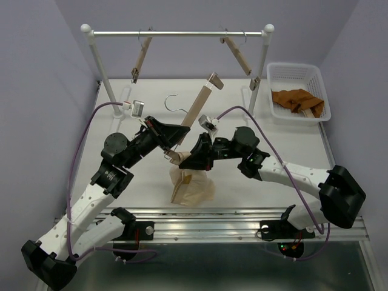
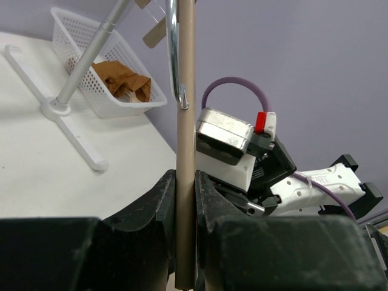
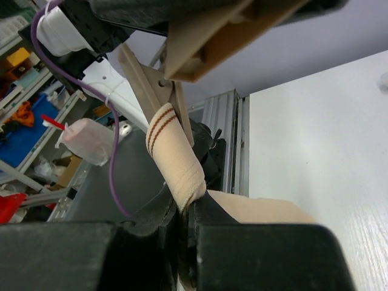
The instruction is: Remove the underwear clipped to the hanger
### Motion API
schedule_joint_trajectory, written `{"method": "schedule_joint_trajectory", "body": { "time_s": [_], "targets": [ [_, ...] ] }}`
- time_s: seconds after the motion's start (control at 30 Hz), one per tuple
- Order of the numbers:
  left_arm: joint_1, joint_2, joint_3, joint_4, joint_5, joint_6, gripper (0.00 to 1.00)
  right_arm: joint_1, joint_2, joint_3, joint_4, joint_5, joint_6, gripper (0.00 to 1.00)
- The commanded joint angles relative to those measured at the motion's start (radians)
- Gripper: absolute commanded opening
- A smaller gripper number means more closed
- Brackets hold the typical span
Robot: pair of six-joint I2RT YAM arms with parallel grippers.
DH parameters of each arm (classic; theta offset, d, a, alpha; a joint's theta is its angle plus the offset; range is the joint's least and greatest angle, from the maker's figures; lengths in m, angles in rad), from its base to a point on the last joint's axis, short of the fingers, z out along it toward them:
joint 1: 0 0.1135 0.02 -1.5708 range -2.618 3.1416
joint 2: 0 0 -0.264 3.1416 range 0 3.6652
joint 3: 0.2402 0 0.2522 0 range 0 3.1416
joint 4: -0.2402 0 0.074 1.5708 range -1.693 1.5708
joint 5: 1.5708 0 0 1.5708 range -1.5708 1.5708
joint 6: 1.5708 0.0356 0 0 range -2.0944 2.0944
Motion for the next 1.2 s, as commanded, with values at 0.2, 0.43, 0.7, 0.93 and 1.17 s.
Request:
{"method": "schedule_joint_trajectory", "body": {
  "time_s": [0.2, 0.43, 0.7, 0.93, 1.17],
  "targets": [
    [-0.001, -0.053, -0.061, 0.059, -0.062, -0.036, 0.0, 0.009, -0.171, 0.052, -0.222, 0.182, 0.024, 0.01],
    [0.001, -0.042, -0.112, 0.094, -0.083, -0.111, 0.26, 0.0, -0.181, 0.082, -0.267, 0.176, 0.044, 0.01],
    [0.003, -0.082, -0.144, 0.082, -0.109, -0.14, 0.59, 0.0, -0.213, 0.112, -0.273, 0.182, 0.042, 0.01],
    [0.007, -0.117, -0.161, 0.036, -0.131, -0.149, 0.72, -0.018, -0.207, 0.164, -0.282, 0.24, 0.041, 0.01],
    [0.01, -0.165, -0.186, 0.002, -0.148, -0.16, 0.87, -0.047, -0.178, 0.241, -0.348, 0.311, 0.027, 0.01]
  ]
}}
